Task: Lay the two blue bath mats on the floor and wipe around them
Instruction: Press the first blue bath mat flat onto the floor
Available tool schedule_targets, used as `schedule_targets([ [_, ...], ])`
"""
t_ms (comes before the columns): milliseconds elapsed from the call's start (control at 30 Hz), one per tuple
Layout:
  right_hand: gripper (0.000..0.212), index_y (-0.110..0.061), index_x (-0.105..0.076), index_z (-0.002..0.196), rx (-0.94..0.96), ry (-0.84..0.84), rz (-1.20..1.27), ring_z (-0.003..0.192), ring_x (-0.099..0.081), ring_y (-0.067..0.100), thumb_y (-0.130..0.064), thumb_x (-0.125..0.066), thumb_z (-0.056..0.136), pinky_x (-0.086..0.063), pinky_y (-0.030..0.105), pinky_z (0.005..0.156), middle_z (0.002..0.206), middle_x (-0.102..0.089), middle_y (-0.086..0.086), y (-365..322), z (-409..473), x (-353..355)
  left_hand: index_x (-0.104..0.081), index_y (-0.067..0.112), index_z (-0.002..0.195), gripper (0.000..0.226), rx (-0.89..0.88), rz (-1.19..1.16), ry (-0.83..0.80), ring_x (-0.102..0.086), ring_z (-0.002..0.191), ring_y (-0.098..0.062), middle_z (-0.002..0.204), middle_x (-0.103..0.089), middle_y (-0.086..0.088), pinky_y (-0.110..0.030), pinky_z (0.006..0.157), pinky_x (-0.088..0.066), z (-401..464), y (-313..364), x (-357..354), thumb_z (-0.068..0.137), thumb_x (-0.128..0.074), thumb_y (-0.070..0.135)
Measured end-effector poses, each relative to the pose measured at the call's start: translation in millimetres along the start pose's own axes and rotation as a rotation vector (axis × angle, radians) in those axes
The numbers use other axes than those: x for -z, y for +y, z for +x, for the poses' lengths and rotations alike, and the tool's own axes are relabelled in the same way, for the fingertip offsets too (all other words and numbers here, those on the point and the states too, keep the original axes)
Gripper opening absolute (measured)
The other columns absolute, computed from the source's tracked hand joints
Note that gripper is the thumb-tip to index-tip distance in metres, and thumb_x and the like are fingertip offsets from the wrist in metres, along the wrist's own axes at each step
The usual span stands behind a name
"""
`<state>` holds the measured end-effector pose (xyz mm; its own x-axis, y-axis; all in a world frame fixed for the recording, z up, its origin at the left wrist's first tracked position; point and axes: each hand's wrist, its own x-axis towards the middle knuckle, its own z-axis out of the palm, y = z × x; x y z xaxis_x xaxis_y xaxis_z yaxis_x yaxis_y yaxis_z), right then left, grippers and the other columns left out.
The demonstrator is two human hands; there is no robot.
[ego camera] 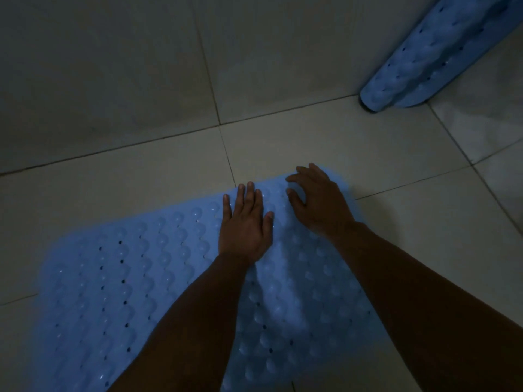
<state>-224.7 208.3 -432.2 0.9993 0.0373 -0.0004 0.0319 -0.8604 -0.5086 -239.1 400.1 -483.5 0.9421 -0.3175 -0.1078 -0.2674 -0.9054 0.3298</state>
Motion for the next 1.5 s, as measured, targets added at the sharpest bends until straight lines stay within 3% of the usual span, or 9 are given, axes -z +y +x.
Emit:
schedule_targets([
  [133,0.053,-0.016,-0.043,0.154,-0.058,-0.178,-0.169,0.158,-0.015,0.029,-0.04,-0.044,0.106,-0.023,0.051,0.125,0.167,-0.029,0.01,-20,12,-7,-0.027,0.012,0.162,0.07,0.045,-0.282,-0.026,-0.007,0.16,-0.026,0.171,-0.019,-0.011,-0.044,0.129,0.002,2,-7,28,0.1,-0.019,0.043],
  [233,0.064,-0.015,-0.023,0.162,0.019,-0.217,-0.245,0.159,-0.003,0.031,-0.046,-0.035,0.107,-0.013,0.057,0.126,0.172,-0.008,0.012,-30,11,-30,-0.042,0.011,0.156,0.069,0.078,-0.252,0.151,-0.019,0.157,-0.035,0.165,-0.035,-0.015,-0.049,0.129,-0.012,-4,-14,39,0.096,-0.02,0.039],
  [333,0.077,-0.016,-0.009,0.164,0.044,-0.246,-0.338,0.16,0.005,0.031,-0.059,-0.023,0.103,-0.001,0.059,0.126,0.173,0.002,0.013,-31,3,-57,-0.05,0.011,0.151,0.069,0.11,-0.158,0.218,-0.026,0.155,-0.036,0.158,-0.046,-0.014,-0.054,0.126,-0.023,-8,-13,37,0.094,-0.023,0.041],
  [400,0.084,-0.015,-0.014,0.164,0.055,-0.182,-0.387,0.16,-0.001,0.031,-0.065,-0.016,0.097,0.0,0.06,0.126,0.172,-0.004,0.015,-26,-5,-71,-0.053,0.012,0.149,0.064,0.101,-0.094,0.241,-0.031,0.153,-0.037,0.154,-0.051,-0.013,-0.057,0.122,-0.03,-8,-15,32,0.095,-0.029,0.037],
  [500,0.082,-0.014,-0.024,0.162,0.078,-0.085,-0.381,0.159,-0.008,0.032,-0.067,-0.022,0.099,-0.005,0.06,0.126,0.171,-0.013,0.015,-20,-11,-80,-0.055,0.012,0.147,0.059,0.097,-0.022,0.267,-0.033,0.152,-0.037,0.152,-0.053,-0.014,-0.058,0.119,-0.034,-6,-23,30,0.098,-0.031,0.035],
  [1000,0.084,-0.015,-0.025,0.162,0.097,-0.034,-0.364,0.16,-0.005,0.031,-0.069,-0.03,0.098,-0.008,0.06,0.125,0.172,-0.012,0.014,-20,-11,-83,-0.05,0.014,0.15,0.054,0.104,0.059,0.213,-0.023,0.156,-0.034,0.157,-0.047,-0.011,-0.057,0.123,-0.027,5,-27,39,0.106,-0.031,0.038],
  [1233,0.084,-0.015,-0.028,0.161,0.112,-0.006,-0.382,0.16,-0.008,0.03,-0.07,-0.015,0.099,-0.009,0.06,0.125,0.171,-0.014,0.015,-16,-13,-86,-0.05,0.014,0.15,0.05,0.079,0.057,0.228,-0.021,0.157,-0.033,0.158,-0.046,-0.011,-0.057,0.125,-0.024,7,-19,33,0.107,-0.037,0.036],
  [1400,0.08,-0.02,-0.021,0.163,0.062,-0.098,-0.301,0.16,0.001,0.026,-0.066,-0.025,0.098,-0.001,0.059,0.127,0.173,-0.003,0.011,-17,-9,-82,-0.052,0.016,0.148,0.052,0.13,0.025,0.274,-0.02,0.157,-0.032,0.157,-0.048,-0.008,-0.056,0.124,-0.027,1,-23,40,0.106,-0.033,0.039],
  [1500,0.071,-0.025,-0.014,0.164,-0.023,-0.275,-0.168,0.159,0.01,0.021,-0.059,-0.031,0.104,0.011,0.053,0.126,0.173,0.006,0.004,-22,3,-68,-0.052,0.017,0.148,0.052,0.14,0.01,0.285,-0.019,0.158,-0.031,0.158,-0.046,-0.008,-0.056,0.124,-0.026,-1,-25,53,0.106,-0.032,0.039],
])
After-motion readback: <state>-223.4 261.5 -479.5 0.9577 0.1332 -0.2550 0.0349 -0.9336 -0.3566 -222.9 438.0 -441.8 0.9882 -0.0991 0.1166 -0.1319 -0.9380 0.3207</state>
